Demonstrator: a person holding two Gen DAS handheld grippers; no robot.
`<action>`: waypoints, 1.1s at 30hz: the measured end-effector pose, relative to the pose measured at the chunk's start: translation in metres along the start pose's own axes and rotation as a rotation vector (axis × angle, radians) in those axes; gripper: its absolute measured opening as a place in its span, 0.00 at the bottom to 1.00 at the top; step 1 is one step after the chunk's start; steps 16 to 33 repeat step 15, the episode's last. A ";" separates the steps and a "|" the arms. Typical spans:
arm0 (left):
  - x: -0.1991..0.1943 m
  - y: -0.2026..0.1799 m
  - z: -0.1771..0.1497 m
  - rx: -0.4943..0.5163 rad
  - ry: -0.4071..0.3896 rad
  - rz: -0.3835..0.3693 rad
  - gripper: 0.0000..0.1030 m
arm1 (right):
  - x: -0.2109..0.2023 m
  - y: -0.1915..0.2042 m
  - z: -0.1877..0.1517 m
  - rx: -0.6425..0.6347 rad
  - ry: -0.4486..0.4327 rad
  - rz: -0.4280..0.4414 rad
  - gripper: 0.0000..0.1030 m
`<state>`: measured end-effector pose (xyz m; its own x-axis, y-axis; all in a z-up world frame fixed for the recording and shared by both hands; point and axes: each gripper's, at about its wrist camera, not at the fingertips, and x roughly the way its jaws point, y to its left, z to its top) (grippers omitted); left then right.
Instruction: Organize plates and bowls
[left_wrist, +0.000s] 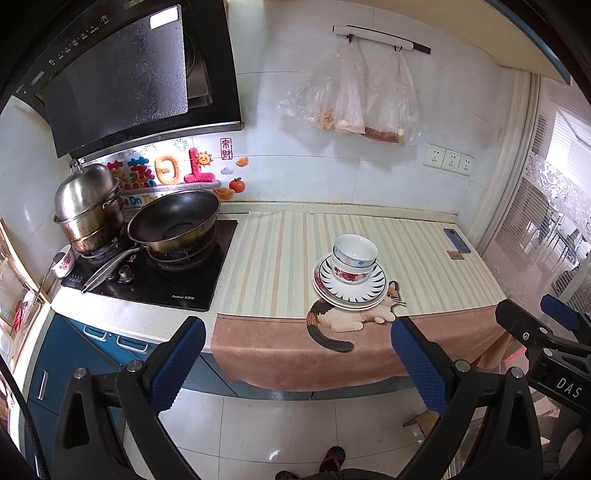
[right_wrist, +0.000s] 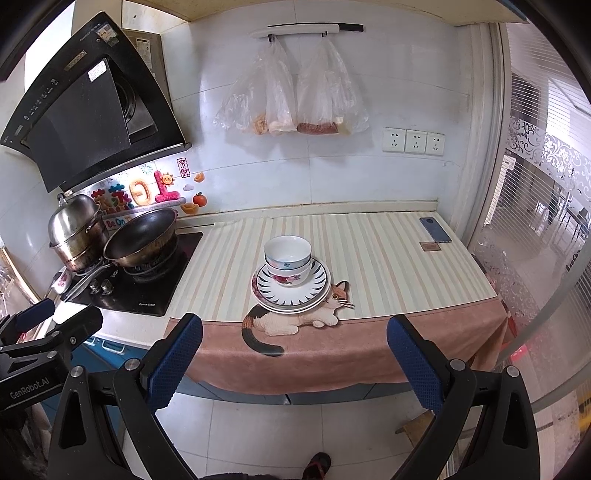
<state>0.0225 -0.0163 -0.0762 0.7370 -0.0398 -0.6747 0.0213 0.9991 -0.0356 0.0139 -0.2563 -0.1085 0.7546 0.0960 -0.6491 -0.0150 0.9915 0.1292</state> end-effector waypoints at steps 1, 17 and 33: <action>0.000 0.000 0.000 0.001 0.001 0.000 1.00 | 0.002 0.000 0.002 -0.002 0.001 0.001 0.99; 0.004 0.002 0.006 0.010 -0.005 0.002 1.00 | 0.007 0.002 0.006 -0.001 0.000 0.002 0.99; 0.004 0.002 0.006 0.010 -0.005 0.002 1.00 | 0.007 0.002 0.006 -0.001 0.000 0.002 0.99</action>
